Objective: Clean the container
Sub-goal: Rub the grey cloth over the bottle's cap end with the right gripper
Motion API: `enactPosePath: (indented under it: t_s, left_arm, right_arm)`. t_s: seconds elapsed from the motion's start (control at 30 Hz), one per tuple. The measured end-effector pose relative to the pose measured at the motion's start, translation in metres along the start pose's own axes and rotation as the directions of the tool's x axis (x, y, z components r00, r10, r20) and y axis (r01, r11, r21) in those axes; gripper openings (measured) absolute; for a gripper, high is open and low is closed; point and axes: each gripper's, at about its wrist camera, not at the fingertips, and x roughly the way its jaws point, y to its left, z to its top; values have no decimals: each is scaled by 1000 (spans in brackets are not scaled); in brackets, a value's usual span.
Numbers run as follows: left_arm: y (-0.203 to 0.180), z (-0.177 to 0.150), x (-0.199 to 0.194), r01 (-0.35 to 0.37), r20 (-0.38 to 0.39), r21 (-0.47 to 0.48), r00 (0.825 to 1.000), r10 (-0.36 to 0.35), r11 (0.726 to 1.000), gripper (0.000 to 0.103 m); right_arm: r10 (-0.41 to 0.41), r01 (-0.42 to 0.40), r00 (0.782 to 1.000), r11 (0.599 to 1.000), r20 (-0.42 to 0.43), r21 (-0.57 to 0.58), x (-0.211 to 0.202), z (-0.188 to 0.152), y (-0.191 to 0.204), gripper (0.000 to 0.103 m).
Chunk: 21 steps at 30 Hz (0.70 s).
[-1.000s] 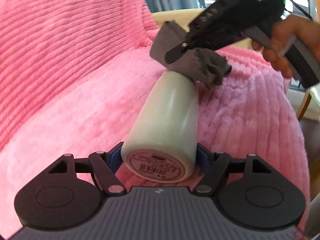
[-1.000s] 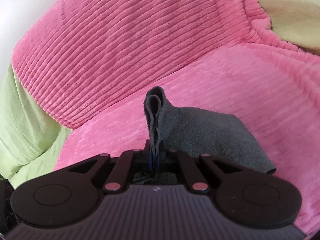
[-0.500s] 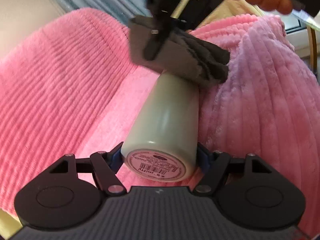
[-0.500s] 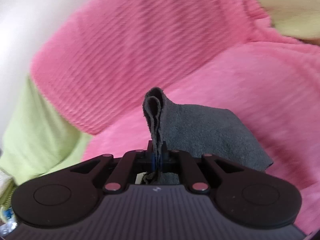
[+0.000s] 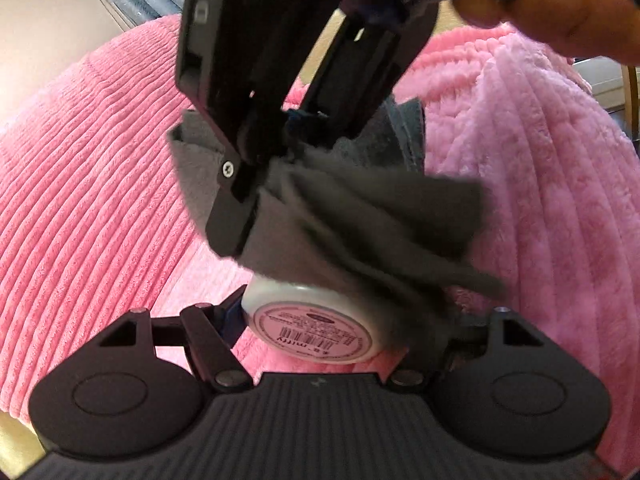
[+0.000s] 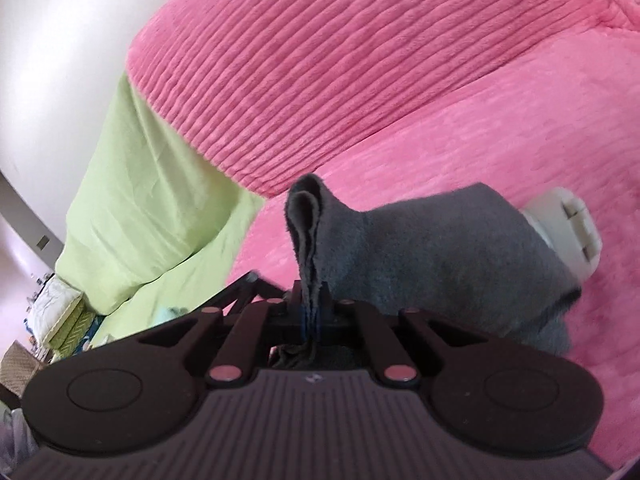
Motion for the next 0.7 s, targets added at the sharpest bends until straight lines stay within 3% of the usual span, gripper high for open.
enactPosePath:
  t_s: [0.3, 0.43, 0.53, 0.7]
  left_arm:
    - [-3, 0, -2, 0, 3, -2, 1000, 0, 1000, 73]
    - [-2, 0, -2, 8, 10, -11, 1000, -8, 1000, 73]
    - [5, 2, -2, 51, 5, -59, 999, -51, 997, 73]
    - [25, -6, -3, 169, 7, -214, 985, -171, 962, 72]
  right_arm:
    - [-201, 202, 977, 979, 66, -12, -4, 28, -30, 1]
    - [-235, 234, 967, 972, 98, 14, -14, 32, -43, 1]
    - [-237, 236, 964, 971, 116, 24, -15, 27, -44, 1]
    - [-244, 243, 961, 970, 131, 28, -19, 20, -42, 1]
